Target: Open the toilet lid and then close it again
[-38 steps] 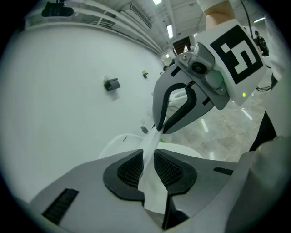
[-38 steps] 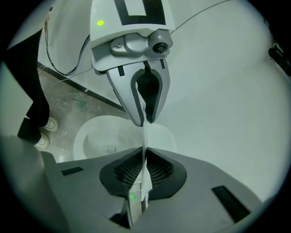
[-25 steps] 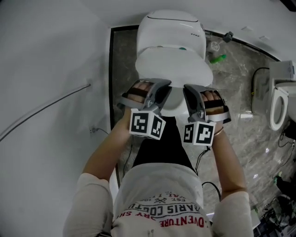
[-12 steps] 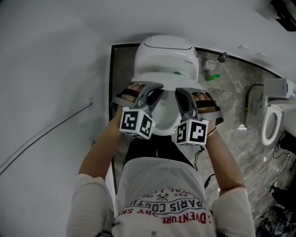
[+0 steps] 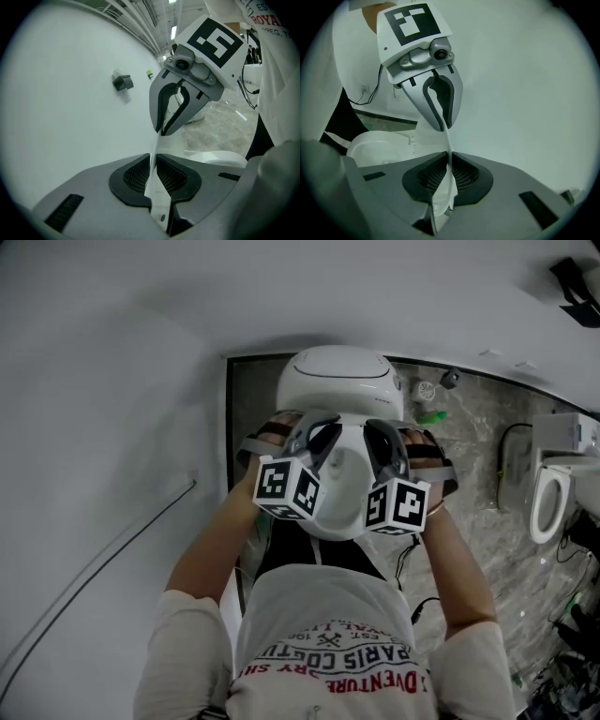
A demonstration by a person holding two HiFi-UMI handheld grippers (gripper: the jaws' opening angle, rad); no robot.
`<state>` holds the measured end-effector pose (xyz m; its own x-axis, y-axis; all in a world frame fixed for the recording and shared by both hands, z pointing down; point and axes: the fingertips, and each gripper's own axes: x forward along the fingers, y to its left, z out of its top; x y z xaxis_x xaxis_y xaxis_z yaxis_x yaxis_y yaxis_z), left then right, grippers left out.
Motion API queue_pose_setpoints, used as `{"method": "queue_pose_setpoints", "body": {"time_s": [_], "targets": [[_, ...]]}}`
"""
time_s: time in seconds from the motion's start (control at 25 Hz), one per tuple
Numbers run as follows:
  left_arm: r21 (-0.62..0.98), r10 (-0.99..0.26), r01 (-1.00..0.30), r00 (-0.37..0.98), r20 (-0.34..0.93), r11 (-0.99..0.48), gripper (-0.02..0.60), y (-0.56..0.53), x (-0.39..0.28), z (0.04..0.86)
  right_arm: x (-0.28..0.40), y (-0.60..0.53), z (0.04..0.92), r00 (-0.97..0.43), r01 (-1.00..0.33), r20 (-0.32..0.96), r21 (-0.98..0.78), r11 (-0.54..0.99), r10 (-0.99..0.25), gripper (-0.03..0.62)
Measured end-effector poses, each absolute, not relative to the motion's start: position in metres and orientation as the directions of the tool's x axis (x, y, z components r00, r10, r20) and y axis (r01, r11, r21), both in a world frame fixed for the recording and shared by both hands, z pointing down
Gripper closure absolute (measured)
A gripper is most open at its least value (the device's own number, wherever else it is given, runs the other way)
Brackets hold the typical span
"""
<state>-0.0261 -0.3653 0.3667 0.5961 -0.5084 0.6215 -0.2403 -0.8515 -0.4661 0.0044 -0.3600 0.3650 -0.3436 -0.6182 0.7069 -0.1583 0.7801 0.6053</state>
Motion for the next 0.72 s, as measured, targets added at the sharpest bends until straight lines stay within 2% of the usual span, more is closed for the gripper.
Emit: {"method": "queue_pose_setpoints", "body": {"time_s": [0.16,0.72], "targets": [[-0.433,-0.470,-0.223,0.619,0.629,-0.874,0.532,-0.397,-0.025,0.367,0.006,-0.393,0.365,-0.318,-0.194,0.709,0.601,0.775,-0.629,0.565],[-0.323,-0.427,-0.282,0.659,0.619,-0.903,0.523,-0.487,-0.026,0.383,0.007,-0.484,0.381,-0.270,-0.276,0.705,0.596,0.754,-0.656,0.565]]}}
